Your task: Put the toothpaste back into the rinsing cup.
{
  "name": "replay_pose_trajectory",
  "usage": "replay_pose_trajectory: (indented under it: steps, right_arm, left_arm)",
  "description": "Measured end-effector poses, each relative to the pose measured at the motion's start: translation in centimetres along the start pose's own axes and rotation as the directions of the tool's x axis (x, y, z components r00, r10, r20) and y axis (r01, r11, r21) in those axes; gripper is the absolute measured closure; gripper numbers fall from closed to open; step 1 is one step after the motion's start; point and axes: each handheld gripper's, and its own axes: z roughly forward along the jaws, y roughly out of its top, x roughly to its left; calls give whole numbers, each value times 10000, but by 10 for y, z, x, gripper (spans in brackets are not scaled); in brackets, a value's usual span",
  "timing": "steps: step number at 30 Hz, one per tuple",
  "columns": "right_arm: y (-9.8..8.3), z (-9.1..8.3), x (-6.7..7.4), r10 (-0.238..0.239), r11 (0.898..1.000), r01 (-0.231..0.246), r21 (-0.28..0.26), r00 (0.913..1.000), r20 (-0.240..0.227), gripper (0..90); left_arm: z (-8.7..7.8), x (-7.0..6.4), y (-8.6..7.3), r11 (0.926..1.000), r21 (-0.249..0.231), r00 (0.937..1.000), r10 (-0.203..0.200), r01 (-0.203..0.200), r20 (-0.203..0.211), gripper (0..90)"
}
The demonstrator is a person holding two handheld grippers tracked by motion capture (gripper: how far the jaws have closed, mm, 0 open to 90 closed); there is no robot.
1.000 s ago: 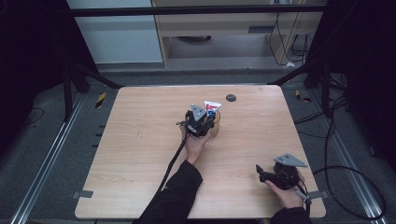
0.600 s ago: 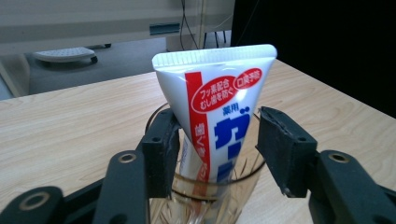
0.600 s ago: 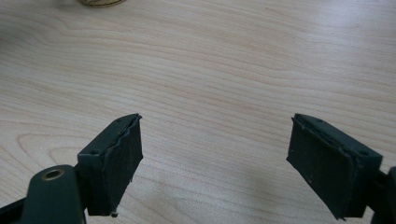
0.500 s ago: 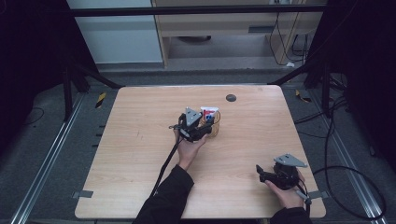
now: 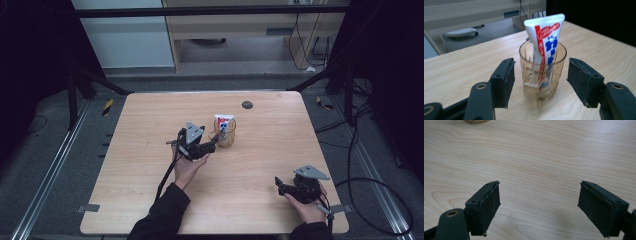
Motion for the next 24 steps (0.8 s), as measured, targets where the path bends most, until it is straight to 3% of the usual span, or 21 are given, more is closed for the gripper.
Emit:
replay_pose_trajectory:
  steps: [3,7,14,24]
  right_arm:
    - [0,0,0,40,10000,-40,3,10000,1,174]
    - [0,0,1,43,10000,-43,6,10000,0,173]
    - [0,0,1,46,10000,-46,20,10000,-5,173]
    - [-1,-1,1,-1,10000,1,8,10000,73,172]
  left_arm:
    - [-12,2,-4,9988,194,9989,450,-448,-129,355]
    - [-28,6,-11,9977,378,9984,567,-565,-36,342]
    - [-48,13,-22,9965,630,9985,542,-547,95,315]
    - [-74,30,-48,9958,851,9993,347,-333,-156,293]
